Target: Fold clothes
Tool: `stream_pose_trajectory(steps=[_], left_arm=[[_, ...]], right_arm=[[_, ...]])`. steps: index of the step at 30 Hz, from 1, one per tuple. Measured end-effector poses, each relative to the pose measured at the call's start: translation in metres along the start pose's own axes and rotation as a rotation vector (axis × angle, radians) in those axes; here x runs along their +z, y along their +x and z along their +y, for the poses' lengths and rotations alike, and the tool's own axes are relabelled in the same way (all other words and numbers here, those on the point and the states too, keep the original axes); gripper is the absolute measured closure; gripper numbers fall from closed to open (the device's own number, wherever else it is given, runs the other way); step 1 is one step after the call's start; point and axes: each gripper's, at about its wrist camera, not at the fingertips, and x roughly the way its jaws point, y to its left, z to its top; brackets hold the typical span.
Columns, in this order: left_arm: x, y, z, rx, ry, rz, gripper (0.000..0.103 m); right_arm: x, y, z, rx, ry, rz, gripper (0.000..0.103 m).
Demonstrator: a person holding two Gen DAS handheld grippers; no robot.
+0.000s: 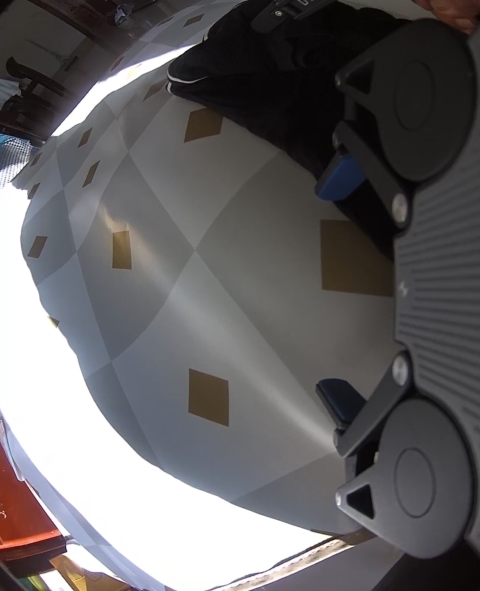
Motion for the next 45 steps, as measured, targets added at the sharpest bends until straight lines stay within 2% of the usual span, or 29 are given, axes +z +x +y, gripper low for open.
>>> stream_pose_trajectory(steps=[2,5,7,11,16,18,20,23,25,27,31,38,41,45], left_arm=[[0.000,0.000,0.000,-0.001,0.000,0.001,0.000],[-0.001,0.002,0.000,-0.002,0.002,0.007,0.000],[-0.002,0.003,-0.001,-0.003,0.003,0.012,0.000],[-0.002,0.003,-0.002,-0.003,0.006,0.015,0.000],[-0.001,0.003,0.000,0.001,0.003,0.022,0.000],[0.000,0.003,0.002,0.007,-0.005,0.020,0.000],[0.002,0.004,0.004,0.025,-0.011,0.014,0.000],[0.003,0.006,0.007,0.029,-0.024,0.019,0.000],[0.003,0.006,0.008,0.034,-0.028,0.019,0.000],[0.003,0.006,0.008,0.036,-0.029,0.018,0.000],[0.004,0.006,0.007,0.032,-0.030,0.023,0.000],[0.004,0.006,0.007,0.029,-0.031,0.024,0.000],[0.004,0.008,0.008,0.030,-0.032,0.029,0.000],[0.004,0.008,0.006,0.030,-0.027,0.029,0.000]], right_arm=[[0.007,-0.010,-0.006,-0.097,0.005,-0.060,0.090],[0.016,-0.028,-0.016,-0.305,0.016,-0.183,0.090],[0.020,-0.034,-0.021,-0.375,0.037,-0.229,0.090],[0.015,-0.020,0.006,-0.257,-0.094,-0.222,0.090],[0.003,0.001,0.050,0.062,-0.227,-0.148,0.089],[-0.001,0.006,0.061,0.169,-0.252,-0.103,0.083],[-0.004,0.009,0.064,0.219,-0.262,-0.079,0.074],[-0.005,0.009,0.060,0.241,-0.235,-0.076,0.067],[-0.001,0.005,0.053,0.216,-0.178,-0.073,0.066],[0.004,-0.002,0.045,0.154,-0.144,-0.085,0.065],[0.005,-0.011,0.041,0.059,-0.197,-0.093,0.063],[-0.005,-0.007,0.043,0.037,-0.254,-0.056,0.062],[-0.013,0.000,0.045,-0.013,-0.309,-0.030,0.062],[-0.018,0.006,0.037,-0.005,-0.276,0.010,0.063]])
